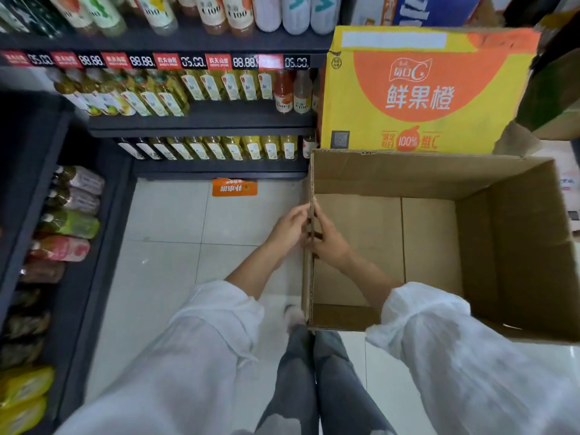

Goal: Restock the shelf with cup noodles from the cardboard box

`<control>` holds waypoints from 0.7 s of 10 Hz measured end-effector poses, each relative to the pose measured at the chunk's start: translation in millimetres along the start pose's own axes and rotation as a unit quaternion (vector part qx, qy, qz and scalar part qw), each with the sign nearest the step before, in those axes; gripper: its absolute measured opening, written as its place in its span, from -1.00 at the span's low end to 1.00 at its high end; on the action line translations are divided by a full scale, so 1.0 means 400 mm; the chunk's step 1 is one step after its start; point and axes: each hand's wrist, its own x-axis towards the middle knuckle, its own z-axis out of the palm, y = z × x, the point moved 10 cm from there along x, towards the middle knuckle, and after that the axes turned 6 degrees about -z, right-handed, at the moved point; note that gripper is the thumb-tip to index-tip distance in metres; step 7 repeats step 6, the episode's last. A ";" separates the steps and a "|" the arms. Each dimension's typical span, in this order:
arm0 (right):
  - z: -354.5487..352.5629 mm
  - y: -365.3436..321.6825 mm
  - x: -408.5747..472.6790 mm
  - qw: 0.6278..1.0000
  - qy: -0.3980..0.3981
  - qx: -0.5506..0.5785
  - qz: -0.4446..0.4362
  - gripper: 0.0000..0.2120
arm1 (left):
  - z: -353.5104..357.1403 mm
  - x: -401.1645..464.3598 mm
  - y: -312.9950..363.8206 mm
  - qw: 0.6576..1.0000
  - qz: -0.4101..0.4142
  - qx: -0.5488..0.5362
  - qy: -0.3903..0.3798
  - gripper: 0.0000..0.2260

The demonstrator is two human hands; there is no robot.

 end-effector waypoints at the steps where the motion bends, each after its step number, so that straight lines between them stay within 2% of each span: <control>1: -0.006 0.034 0.007 0.998 -0.013 0.046 0.042 -0.18 | -0.012 0.014 -0.005 0.999 0.015 0.025 0.018 -0.68; 4: -0.047 0.033 0.021 0.996 0.041 0.048 0.067 -0.41 | -0.021 0.001 0.026 0.986 0.040 0.136 0.088 -0.72; 5: -0.056 0.019 0.008 0.995 0.028 0.039 0.083 -0.49 | -0.021 -0.027 0.052 0.979 0.047 0.162 0.114 -0.72; 6: -0.095 0.013 -0.032 0.990 0.037 0.080 0.111 -0.56 | -0.034 -0.066 0.072 0.970 0.047 0.176 0.158 -0.70; 7: -0.095 0.013 -0.032 0.990 0.037 0.080 0.111 -0.56 | -0.034 -0.066 0.072 0.970 0.047 0.176 0.158 -0.70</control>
